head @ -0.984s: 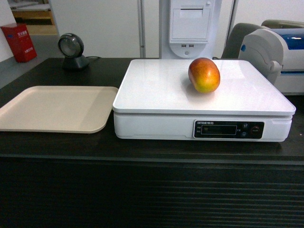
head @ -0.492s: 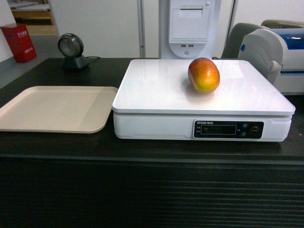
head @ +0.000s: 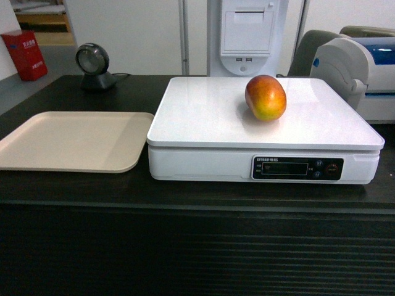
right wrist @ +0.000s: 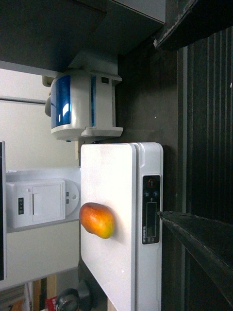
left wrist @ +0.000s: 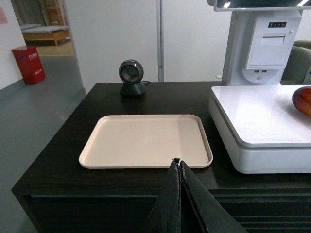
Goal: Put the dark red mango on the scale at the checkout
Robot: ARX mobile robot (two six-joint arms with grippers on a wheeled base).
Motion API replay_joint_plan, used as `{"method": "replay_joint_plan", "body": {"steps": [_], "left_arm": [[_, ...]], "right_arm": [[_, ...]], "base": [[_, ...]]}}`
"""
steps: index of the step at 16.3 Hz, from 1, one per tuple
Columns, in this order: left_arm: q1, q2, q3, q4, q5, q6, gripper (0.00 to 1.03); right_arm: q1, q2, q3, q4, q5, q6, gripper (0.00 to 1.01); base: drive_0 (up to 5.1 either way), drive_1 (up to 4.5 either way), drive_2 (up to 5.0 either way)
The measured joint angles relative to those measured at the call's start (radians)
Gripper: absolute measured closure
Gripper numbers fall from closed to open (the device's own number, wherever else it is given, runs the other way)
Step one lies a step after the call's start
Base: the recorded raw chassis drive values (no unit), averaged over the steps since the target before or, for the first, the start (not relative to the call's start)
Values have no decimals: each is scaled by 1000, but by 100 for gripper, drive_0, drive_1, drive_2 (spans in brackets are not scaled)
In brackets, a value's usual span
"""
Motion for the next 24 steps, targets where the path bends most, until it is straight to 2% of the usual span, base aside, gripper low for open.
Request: {"method": "replay_joint_plan", "body": {"steps": [6,7,8,9,19,20,24], "left_arm": [[0,-76,-55,-24,0,0,101],[0,-92,-58,-47,0,0,101],[0,-171,-63,-154,2,0,101],[0,-237,-76,-171,1,0,101],[0,-264,-106,-162,0,0,101],[0,-264,-106,-162,1,0,99],[0,-264,-106,-162,0,0,52]], "right_arm": [[0,0,0,0,0,0,3],[0,0,0,0,0,0,3],[0,0,0,0,0,0,3],[0,0,0,-1,0,0,3],[0,0,0,0,0,0,3],[0,0,0,0,0,0,3],[0,0,0,0,0,0,3]], "base": [[0,0,0],[0,0,0],[0,0,0],[0,0,0],[0,0,0],[0,0,0],[0,0,0]]}}
